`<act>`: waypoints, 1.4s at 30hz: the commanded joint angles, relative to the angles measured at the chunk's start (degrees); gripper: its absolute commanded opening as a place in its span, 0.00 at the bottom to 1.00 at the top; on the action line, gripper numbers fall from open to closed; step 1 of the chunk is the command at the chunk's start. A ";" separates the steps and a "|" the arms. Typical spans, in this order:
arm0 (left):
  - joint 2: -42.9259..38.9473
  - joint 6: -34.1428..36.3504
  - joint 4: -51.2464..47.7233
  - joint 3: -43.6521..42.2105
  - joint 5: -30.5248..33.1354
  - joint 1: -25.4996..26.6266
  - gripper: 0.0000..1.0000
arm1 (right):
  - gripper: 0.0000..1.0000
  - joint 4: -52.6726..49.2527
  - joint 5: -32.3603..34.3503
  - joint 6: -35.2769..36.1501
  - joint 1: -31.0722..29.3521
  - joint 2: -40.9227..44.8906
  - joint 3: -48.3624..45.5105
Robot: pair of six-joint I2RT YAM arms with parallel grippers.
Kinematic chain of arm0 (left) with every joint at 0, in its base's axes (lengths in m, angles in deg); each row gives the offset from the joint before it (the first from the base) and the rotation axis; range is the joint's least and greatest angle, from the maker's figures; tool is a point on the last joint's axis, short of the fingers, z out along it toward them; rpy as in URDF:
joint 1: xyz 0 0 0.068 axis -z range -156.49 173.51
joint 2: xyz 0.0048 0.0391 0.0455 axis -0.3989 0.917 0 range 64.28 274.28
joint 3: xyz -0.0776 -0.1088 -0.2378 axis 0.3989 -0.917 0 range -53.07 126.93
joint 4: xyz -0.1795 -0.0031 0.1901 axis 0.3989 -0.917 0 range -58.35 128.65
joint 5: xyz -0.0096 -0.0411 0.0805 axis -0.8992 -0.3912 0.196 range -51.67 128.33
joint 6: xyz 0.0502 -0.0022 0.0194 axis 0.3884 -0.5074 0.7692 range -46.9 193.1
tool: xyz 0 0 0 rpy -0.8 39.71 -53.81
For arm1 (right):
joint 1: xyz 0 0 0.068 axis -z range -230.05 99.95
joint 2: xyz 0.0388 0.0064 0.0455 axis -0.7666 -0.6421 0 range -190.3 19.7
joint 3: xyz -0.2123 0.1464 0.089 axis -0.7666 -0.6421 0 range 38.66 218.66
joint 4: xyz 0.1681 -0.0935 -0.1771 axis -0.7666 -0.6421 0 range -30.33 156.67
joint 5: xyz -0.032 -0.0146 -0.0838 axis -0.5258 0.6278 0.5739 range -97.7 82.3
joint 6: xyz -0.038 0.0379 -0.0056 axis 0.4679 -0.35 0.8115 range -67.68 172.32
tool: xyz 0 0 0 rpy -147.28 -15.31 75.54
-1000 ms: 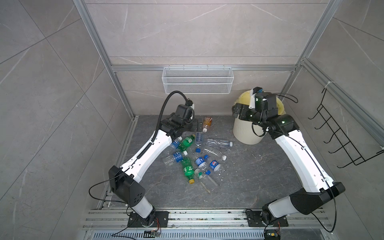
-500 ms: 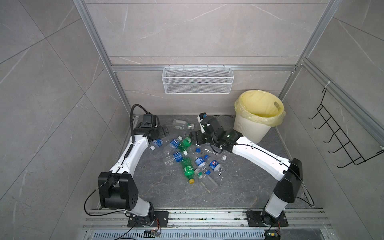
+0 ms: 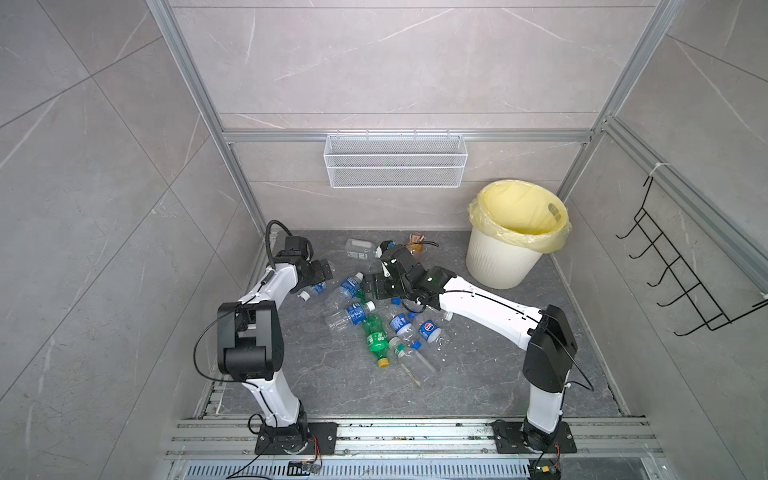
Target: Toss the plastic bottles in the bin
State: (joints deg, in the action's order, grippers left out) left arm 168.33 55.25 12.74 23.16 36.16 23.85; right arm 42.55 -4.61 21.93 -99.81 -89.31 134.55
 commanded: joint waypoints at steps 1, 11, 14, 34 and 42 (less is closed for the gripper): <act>1.64 2.38 0.22 1.81 -1.26 -0.12 1.00 | 1.00 1.25 -1.84 -1.95 -0.16 -1.93 0.15; 5.47 4.46 0.00 2.87 1.84 -0.21 1.00 | 1.00 1.49 -3.26 -1.36 -0.08 -3.78 0.29; 6.77 5.31 -1.41 3.90 3.40 -0.34 1.00 | 1.00 0.23 -3.62 -0.33 -0.12 -4.58 1.72; 11.70 6.03 -3.05 6.88 2.78 -0.34 0.87 | 1.00 1.97 -6.78 -2.54 3.33 -2.45 -4.73; 12.64 4.39 -4.05 8.22 -0.93 -0.34 0.60 | 1.00 2.83 -6.90 -4.13 4.06 -1.47 -6.95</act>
State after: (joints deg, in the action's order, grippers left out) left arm 180.37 60.45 10.29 29.37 37.62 23.83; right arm 44.38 -10.90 19.24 -96.23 -92.76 128.68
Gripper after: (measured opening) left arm 0.623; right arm 0.995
